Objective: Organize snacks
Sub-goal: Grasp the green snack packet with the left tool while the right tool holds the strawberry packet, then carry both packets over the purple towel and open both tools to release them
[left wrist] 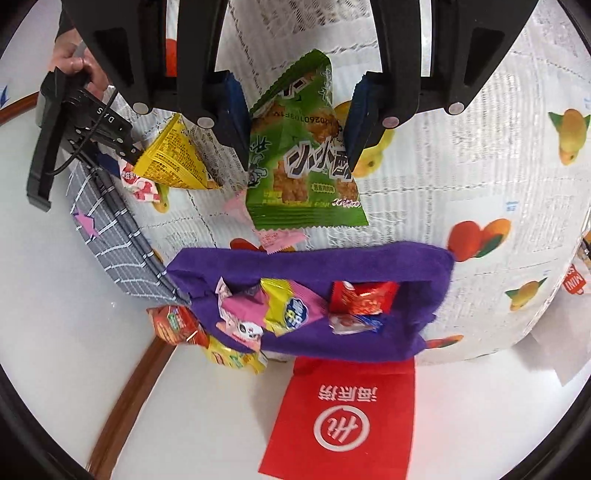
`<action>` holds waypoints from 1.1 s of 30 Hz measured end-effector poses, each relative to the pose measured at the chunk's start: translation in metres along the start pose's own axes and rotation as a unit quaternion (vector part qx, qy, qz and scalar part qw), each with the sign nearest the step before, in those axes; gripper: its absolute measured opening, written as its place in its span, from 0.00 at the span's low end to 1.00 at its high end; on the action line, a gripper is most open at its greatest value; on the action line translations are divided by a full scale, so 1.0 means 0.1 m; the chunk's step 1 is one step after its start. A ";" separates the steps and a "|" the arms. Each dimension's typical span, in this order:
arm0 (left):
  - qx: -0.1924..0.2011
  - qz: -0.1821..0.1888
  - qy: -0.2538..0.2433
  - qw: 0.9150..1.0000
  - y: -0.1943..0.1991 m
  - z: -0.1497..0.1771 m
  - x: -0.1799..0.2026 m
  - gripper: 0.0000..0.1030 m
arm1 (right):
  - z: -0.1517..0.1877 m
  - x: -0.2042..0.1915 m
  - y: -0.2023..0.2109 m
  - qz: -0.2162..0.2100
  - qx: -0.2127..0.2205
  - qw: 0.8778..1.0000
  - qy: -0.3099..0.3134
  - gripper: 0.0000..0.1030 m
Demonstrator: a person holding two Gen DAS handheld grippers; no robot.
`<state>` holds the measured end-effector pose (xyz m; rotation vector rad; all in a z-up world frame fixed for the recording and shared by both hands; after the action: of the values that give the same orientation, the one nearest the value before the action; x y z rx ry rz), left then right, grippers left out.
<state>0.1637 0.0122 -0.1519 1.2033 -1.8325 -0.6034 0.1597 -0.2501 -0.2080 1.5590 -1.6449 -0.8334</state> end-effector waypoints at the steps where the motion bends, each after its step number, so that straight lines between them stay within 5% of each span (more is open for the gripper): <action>1: 0.003 0.001 0.002 1.000 0.05 -0.01 -0.03 0.42 | -0.03 0.00 0.03 -0.005 -0.005 1.000 -0.001 0.55; 9: 0.032 -0.002 0.017 0.999 0.37 -0.22 -0.20 0.42 | -0.60 -0.07 0.56 -0.014 0.057 0.998 0.002 0.55; 18: 0.068 -0.013 0.022 0.997 0.58 -0.74 -0.28 0.42 | -1.53 -0.30 0.83 -0.078 0.101 0.992 -0.020 0.55; 27: 0.085 -0.028 0.036 0.995 0.46 -1.29 -0.45 0.42 | -2.07 -0.49 0.31 -0.140 0.073 0.986 -0.052 0.55; 33: 0.079 -0.046 0.032 0.995 0.22 -1.63 -0.48 0.42 | -2.02 -0.54 -0.33 -0.148 0.030 0.988 -0.030 0.56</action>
<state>0.2995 0.0734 -0.0673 1.4016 -1.8057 -0.4725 0.3486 -0.1949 -0.1305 1.8682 -1.5123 -0.9991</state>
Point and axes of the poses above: each gripper's, at about its wrist camera, not at the fingertips, and y roughly against the way its jaws point, x to its right, z to its underside, the point moved 4 cm from there along -y, roughly the way its jaws point, and after that the axes turned 11 degrees about z, right-handed, at the moved point
